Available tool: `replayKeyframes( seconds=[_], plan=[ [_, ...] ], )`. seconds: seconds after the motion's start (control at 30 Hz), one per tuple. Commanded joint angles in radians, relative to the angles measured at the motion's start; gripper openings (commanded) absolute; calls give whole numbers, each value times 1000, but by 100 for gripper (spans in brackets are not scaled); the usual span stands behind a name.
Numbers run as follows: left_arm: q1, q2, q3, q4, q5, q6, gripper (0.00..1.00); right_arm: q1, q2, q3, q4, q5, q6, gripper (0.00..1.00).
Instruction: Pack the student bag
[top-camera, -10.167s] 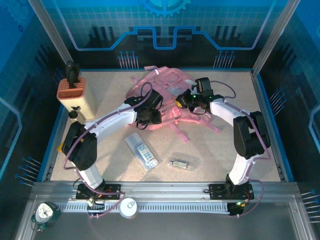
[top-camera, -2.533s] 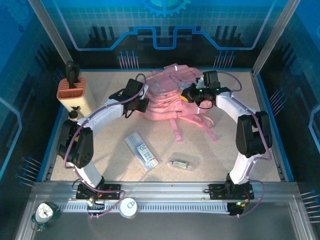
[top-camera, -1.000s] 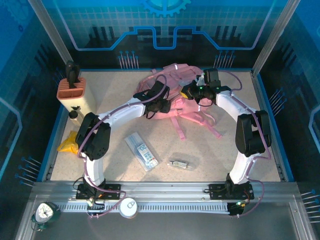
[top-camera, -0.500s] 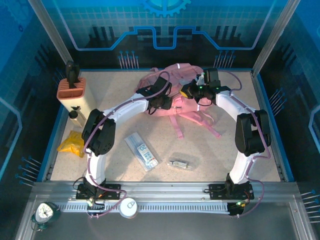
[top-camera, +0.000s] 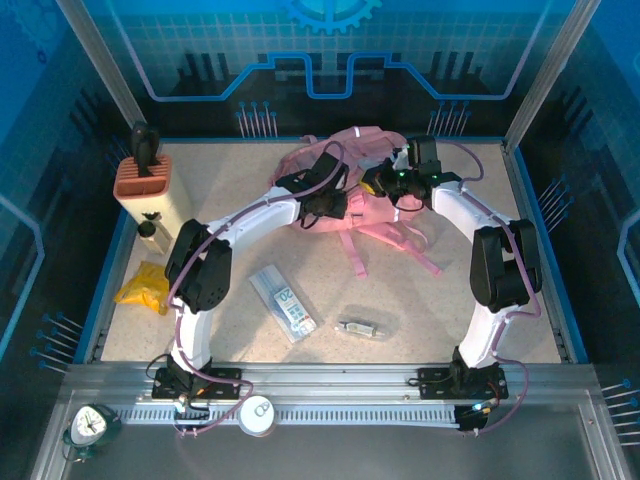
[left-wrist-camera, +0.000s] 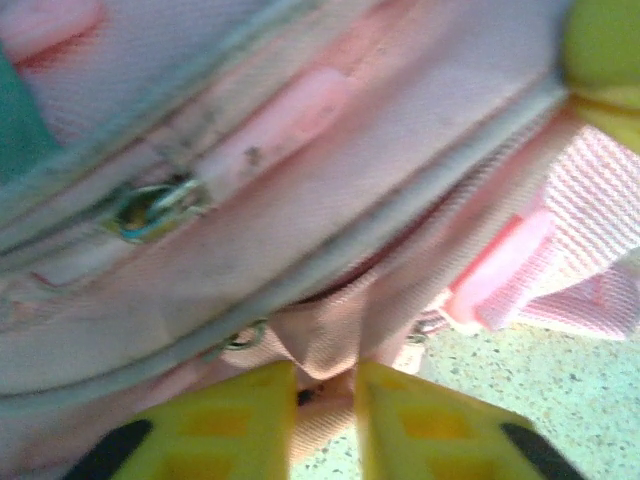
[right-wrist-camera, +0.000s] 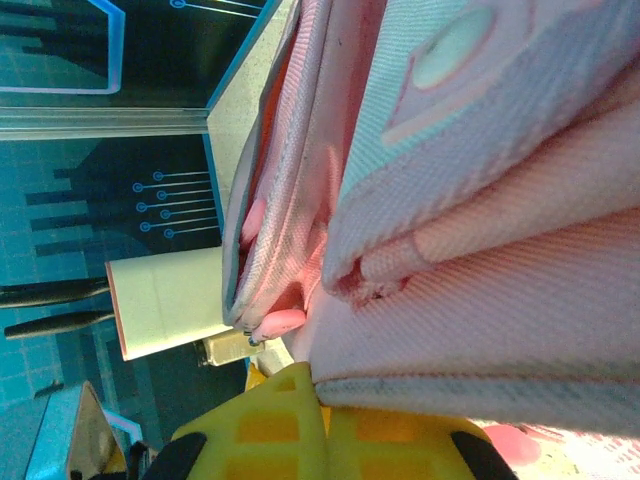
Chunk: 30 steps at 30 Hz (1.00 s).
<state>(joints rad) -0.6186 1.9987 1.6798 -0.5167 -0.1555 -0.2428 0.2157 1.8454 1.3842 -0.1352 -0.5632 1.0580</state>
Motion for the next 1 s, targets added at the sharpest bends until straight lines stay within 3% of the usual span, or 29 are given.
replayKeyframes(
  seconds=[0.0,0.07,0.17,0.33,0.43,0.77,0.97],
  plan=[
    [-30,-77,-16,-48,29,-26,33,8,7,33,113,-89,2,0],
    [2,-122,-66,-42,5,-71,42,1,1,20,113,-86,8,0],
    [93,-172,-122,-32,22,-184,44,2,-11,6,109,-88,2,0],
    [247,-202,-192,58,167,-382,47,3,-20,-19,113,-86,0,0],
    [291,-171,-170,59,210,-478,49,4,-20,-28,116,-86,2,0],
    [310,-64,-141,139,325,-708,47,5,-29,-25,112,-84,3,0],
    [309,-30,-153,206,334,-828,42,12,-24,-26,126,-85,11,0]
  ],
)
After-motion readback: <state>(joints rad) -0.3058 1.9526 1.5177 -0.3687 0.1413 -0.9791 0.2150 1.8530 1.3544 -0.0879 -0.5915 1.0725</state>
